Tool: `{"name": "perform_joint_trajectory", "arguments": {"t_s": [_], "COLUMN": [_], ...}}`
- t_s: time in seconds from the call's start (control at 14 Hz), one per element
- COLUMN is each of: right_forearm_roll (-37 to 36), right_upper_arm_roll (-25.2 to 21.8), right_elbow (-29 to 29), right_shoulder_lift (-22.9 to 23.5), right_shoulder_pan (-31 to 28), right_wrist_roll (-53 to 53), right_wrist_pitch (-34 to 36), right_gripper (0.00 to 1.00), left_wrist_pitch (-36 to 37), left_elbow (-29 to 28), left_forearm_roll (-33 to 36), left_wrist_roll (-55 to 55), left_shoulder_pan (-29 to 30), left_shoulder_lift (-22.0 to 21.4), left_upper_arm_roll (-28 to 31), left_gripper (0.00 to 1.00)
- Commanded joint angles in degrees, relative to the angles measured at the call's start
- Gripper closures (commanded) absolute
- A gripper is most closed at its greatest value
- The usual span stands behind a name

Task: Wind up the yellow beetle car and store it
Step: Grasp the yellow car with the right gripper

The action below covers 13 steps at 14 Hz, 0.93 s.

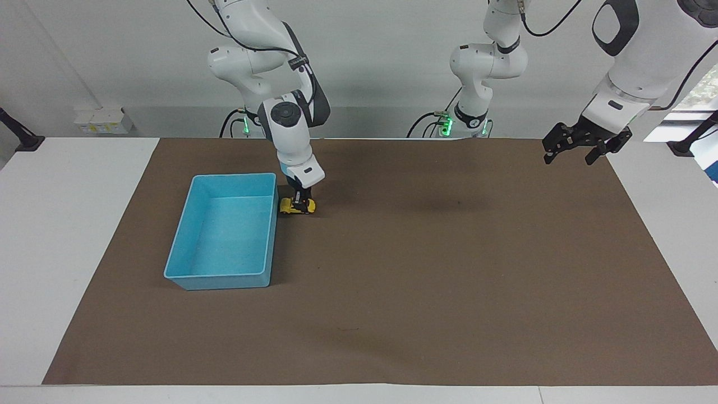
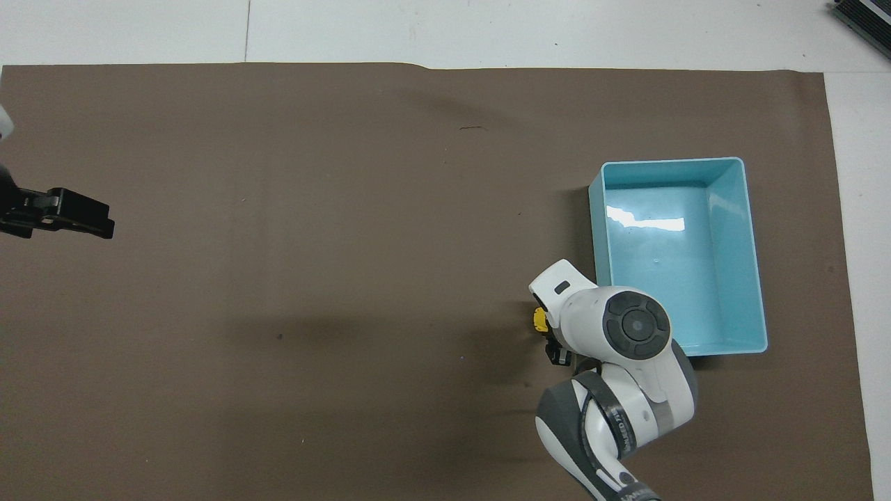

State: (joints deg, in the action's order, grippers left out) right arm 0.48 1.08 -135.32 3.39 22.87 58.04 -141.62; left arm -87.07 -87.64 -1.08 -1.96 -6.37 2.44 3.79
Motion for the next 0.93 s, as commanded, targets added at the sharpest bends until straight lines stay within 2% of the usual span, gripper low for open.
{"name": "perform_joint_trajectory", "arguments": {"t_s": [0.0,0.14,0.43,0.57,0.85], "right_forearm_roll": [-0.83,-0.83,-0.91,-0.83,-1.88], "right_upper_arm_roll": [0.24,0.24,0.24,0.15,-0.29], "right_elbow": [6.02,9.18,19.9,20.88,21.68], "right_shoulder_lift": [3.63,4.95,7.86,6.9,2.07], "right_shoulder_pan": [1.47,1.74,2.97,2.89,1.66], "right_wrist_roll": [-3.62,-4.77,-6.43,-7.32,-6.63], "right_wrist_pitch": [0.82,2.3,13.98,16.46,24.89], "right_gripper": [1.0,1.0,1.0,1.0,1.0], "left_wrist_pitch": [1.02,1.02,1.11,1.02,1.11], "left_elbow": [0.46,0.46,0.46,0.46,0.46], "left_forearm_roll": [-0.33,-0.33,-0.33,-0.33,-0.33], "left_wrist_roll": [0.38,0.38,0.38,0.38,0.38], "left_shoulder_pan": [1.01,1.01,1.01,1.01,1.01], "left_shoulder_lift": [-0.25,-0.25,-0.25,-0.25,-0.25], "left_upper_arm_roll": [-0.63,-0.63,-0.72,-0.63,-0.72], "left_gripper": [0.0,0.0,0.0,0.0,0.0]}}
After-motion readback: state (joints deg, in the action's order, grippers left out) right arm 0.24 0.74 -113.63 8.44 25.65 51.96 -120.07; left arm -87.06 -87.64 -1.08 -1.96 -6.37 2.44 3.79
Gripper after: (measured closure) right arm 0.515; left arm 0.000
